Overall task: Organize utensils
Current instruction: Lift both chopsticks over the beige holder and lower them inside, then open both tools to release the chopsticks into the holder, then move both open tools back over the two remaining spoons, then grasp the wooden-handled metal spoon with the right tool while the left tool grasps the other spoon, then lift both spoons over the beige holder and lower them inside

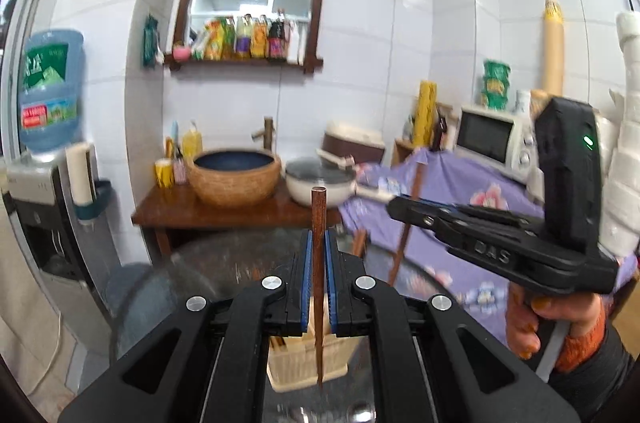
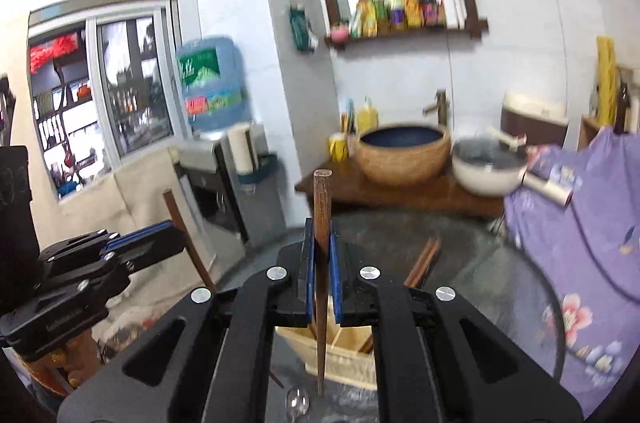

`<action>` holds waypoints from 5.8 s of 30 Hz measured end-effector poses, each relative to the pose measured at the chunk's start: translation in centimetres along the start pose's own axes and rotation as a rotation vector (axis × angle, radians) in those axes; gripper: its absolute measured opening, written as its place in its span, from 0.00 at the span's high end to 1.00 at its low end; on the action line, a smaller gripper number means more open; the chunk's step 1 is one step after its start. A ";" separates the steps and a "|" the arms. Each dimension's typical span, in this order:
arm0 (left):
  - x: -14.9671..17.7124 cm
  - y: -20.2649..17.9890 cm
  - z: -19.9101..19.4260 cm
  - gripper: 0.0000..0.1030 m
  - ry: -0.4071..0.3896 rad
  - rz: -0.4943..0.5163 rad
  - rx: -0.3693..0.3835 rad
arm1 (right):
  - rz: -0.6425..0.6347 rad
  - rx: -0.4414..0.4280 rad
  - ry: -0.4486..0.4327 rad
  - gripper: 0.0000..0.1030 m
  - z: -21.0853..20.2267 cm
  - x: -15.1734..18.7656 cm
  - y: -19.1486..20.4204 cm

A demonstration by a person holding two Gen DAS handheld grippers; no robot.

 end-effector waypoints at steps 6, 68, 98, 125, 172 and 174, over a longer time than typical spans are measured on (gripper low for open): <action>-4.8 1.2 2.1 0.94 -0.055 -0.035 -0.078 | -0.043 0.068 -0.106 0.93 -0.6 -5.0 0.0; 28.7 10.3 3.3 0.06 0.337 -0.228 -0.396 | 0.090 0.290 0.369 0.29 4.2 32.0 -5.2; 31.1 9.2 4.5 0.06 0.410 -0.204 -0.367 | 0.094 0.342 0.472 0.54 7.7 35.6 -3.1; 33.0 2.2 11.9 0.47 0.589 -0.094 -0.314 | 0.127 0.372 0.350 0.54 3.5 32.0 -8.9; 22.8 0.2 6.1 0.64 0.296 -0.139 -0.112 | 0.018 0.211 0.184 0.54 0.3 24.4 -4.8; 22.5 0.3 5.8 0.64 0.287 -0.136 -0.114 | 0.006 0.212 0.176 0.54 0.1 23.9 -4.6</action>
Point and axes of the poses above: each gripper's, at about its wrist camera, not at the fingertips, and z roughly the way its jaws point, y to its left, x to its underside, the point moved 9 cm from there along z, roughly the way its jaws point
